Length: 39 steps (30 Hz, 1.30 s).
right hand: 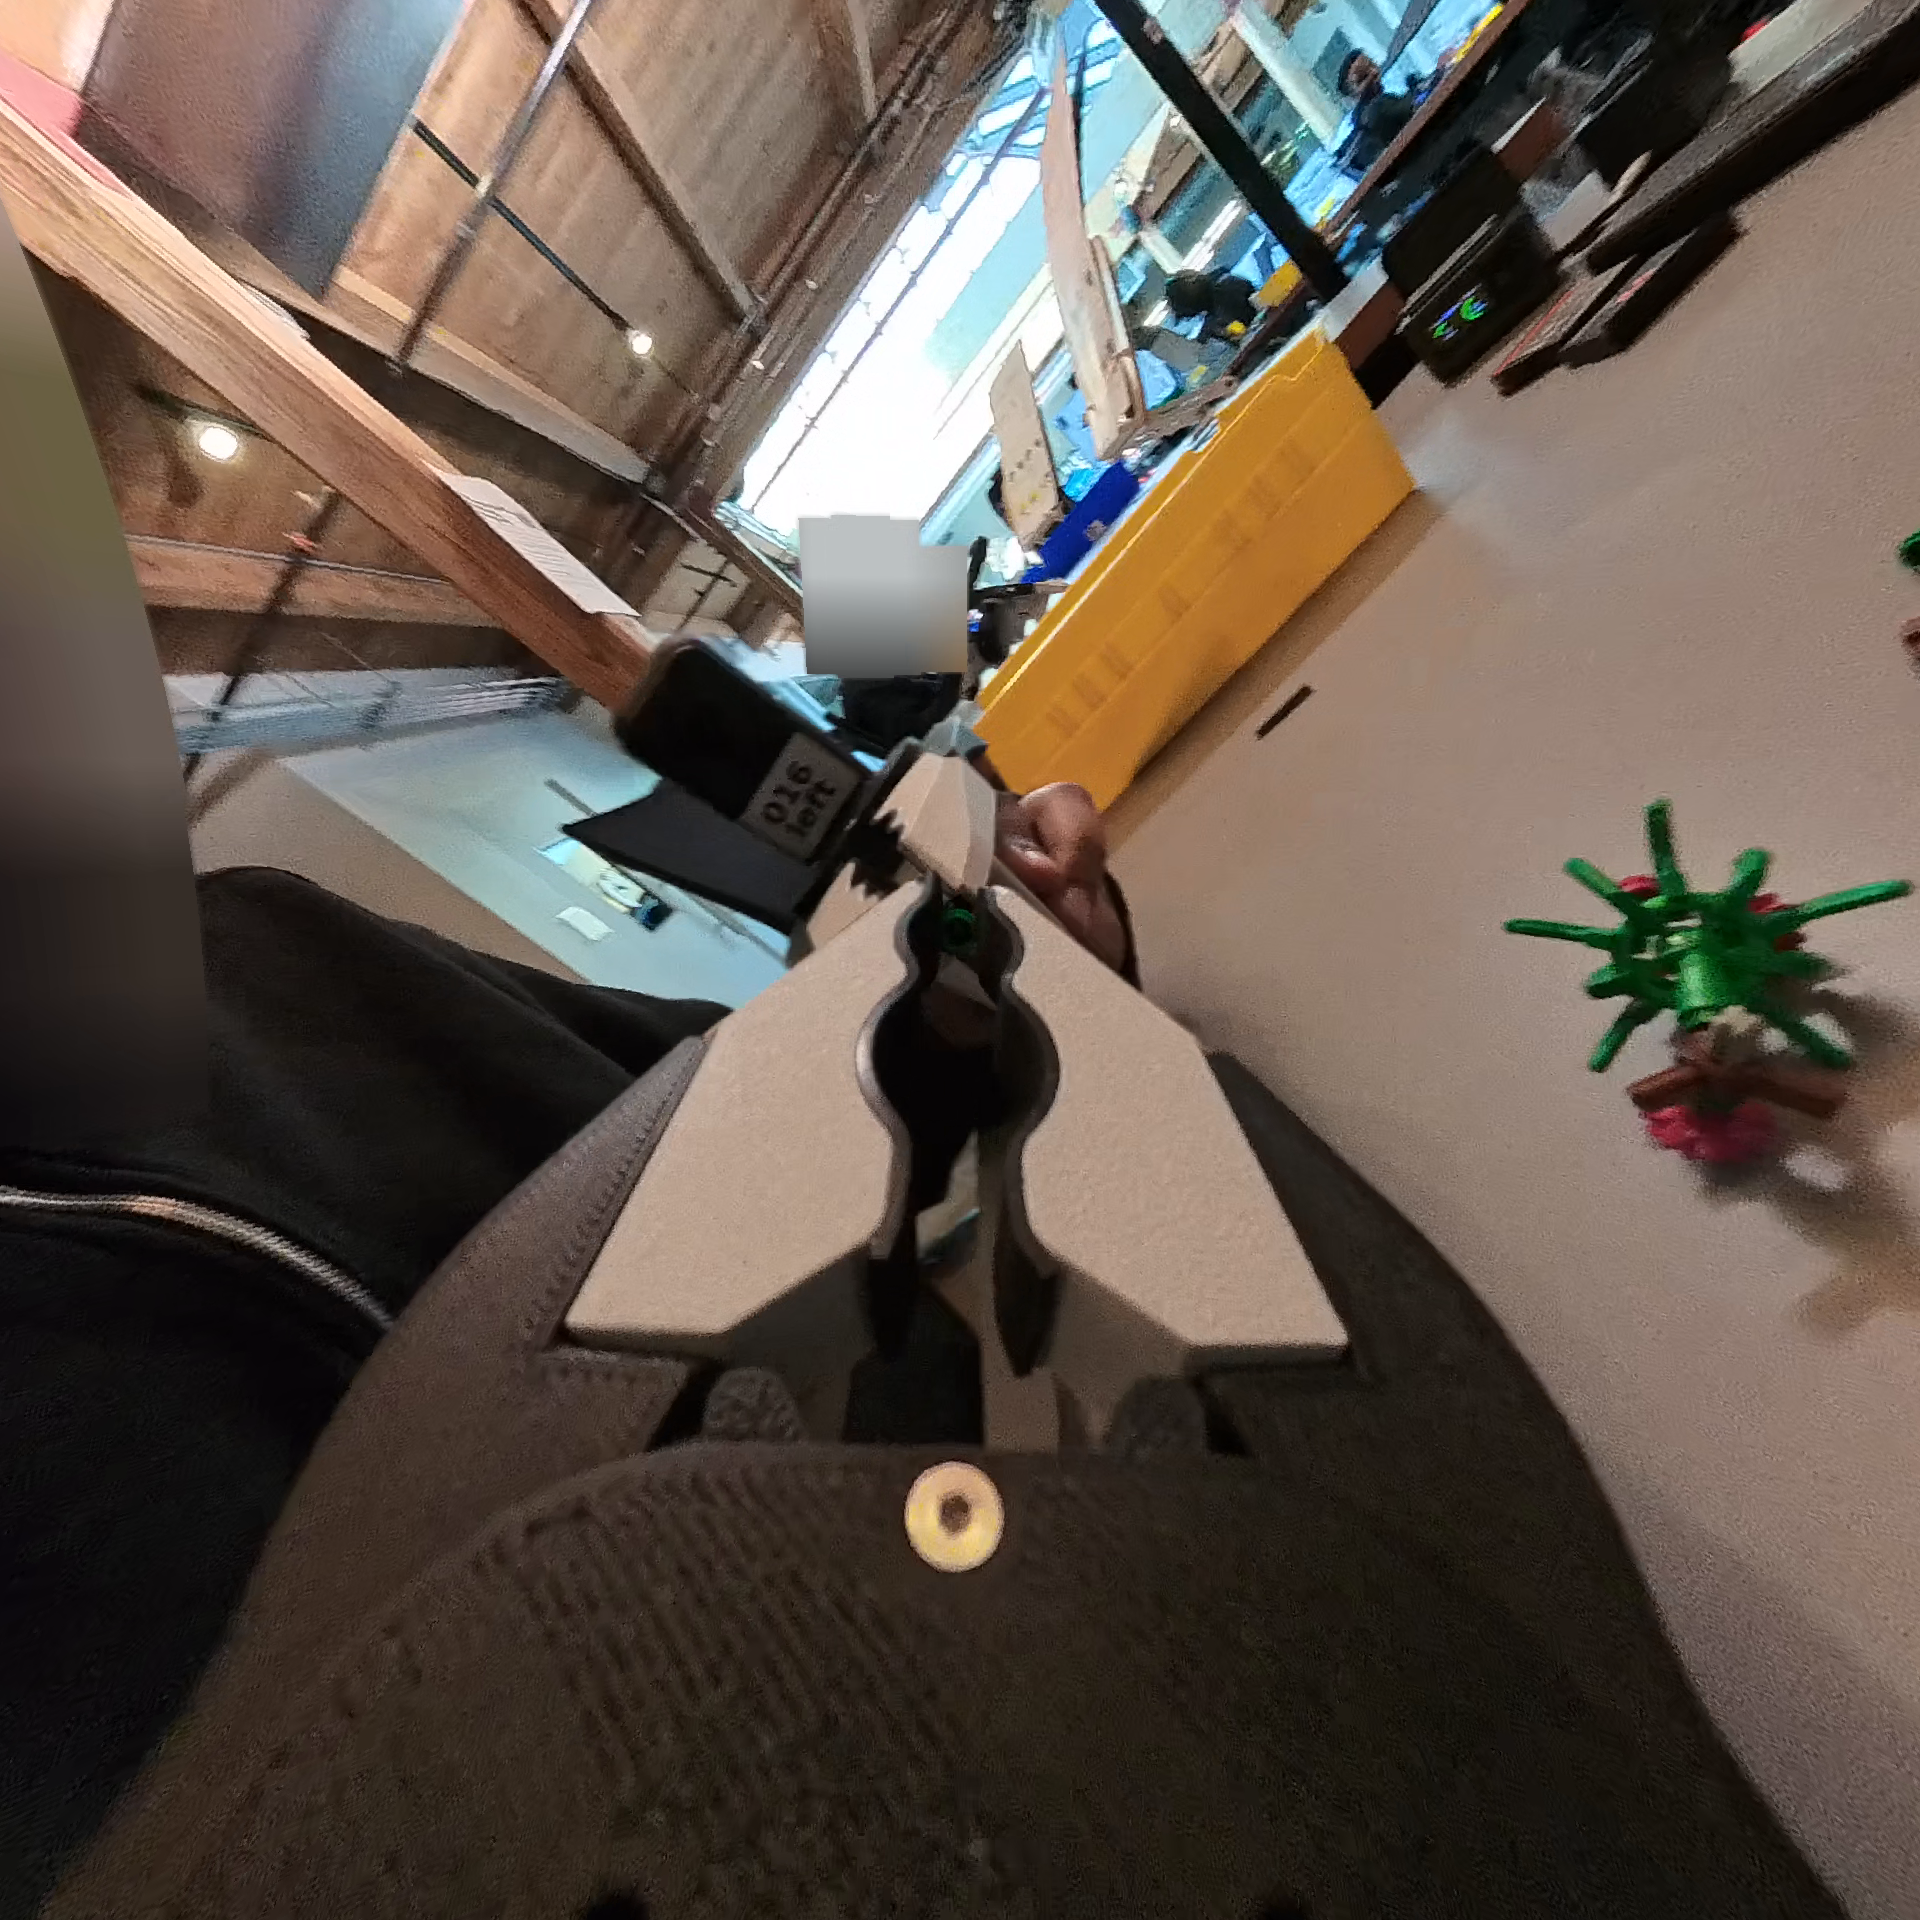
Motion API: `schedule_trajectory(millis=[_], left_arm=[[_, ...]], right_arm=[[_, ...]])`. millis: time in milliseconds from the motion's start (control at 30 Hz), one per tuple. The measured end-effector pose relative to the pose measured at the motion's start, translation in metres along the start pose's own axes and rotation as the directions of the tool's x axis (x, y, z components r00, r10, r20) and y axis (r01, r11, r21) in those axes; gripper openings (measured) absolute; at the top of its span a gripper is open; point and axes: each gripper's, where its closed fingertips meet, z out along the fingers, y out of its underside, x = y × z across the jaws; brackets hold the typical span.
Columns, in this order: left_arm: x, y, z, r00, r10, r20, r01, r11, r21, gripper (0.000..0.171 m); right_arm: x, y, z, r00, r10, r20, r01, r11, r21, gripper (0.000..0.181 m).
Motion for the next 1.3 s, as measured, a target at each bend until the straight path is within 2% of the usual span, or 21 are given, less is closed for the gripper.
schedule_trajectory(millis=[133, 233, 367, 400, 500, 700, 833, 967, 1200, 1300], left_arm=[[0.007, -0.009, -0.004, 0.977, -0.166, -0.134, 0.174, 0.984, 0.050, 0.002], [0.009, -0.009, -0.005, 0.953, -0.235, -0.190, 0.248, 0.967, 0.049, 0.001], [0.002, 0.005, -0.003, 0.983, -0.148, -0.110, 0.149, 0.989, -0.002, 0.001], [0.000, 0.005, -0.004, 0.989, -0.122, -0.086, 0.123, 0.992, -0.001, 0.002], [-0.001, 0.006, -0.002, 0.998, -0.055, -0.038, 0.055, 0.998, -0.009, 0.001], [-0.001, 0.004, -0.001, 1.000, -0.024, -0.010, 0.024, 1.000, 0.001, 0.002], [0.000, -0.001, -0.001, 0.999, -0.042, -0.014, 0.042, 0.999, 0.019, 0.002], [-0.001, -0.006, 0.000, 0.996, -0.092, -0.018, 0.092, 0.995, 0.036, 0.002], [0.003, -0.015, -0.001, 0.969, -0.227, -0.101, 0.236, 0.968, 0.085, 0.002], [0.003, -0.018, -0.001, 0.930, -0.327, -0.166, 0.346, 0.933, 0.102, 0.001]], right_arm=[[-0.011, 0.001, 0.001, 0.994, 0.070, 0.085, -0.068, 0.997, -0.023, 0.004], [-0.011, 0.004, 0.001, 0.988, 0.117, 0.105, -0.113, 0.993, -0.046, 0.004], [0.003, 0.003, 0.000, 1.000, -0.015, -0.026, 0.014, 0.999, -0.038, 0.007], [0.003, -0.001, -0.003, 0.998, -0.041, -0.040, 0.040, 0.999, -0.023, 0.016], [0.004, -0.002, -0.008, 0.996, -0.075, -0.057, 0.074, 0.997, -0.027, 0.020], [0.003, 0.007, -0.001, 0.993, -0.106, -0.053, 0.102, 0.992, -0.070, 0.004], [-0.002, 0.004, -0.002, 0.988, -0.142, -0.062, 0.139, 0.988, -0.062, 0.004], [-0.006, -0.002, -0.003, 0.993, -0.105, -0.055, 0.104, 0.994, -0.010, 0.003], [-0.014, -0.005, -0.003, 0.978, -0.183, -0.103, 0.182, 0.983, -0.018, 0.002], [-0.016, -0.006, -0.003, 0.983, -0.164, -0.081, 0.163, 0.986, -0.019, 0.003]])
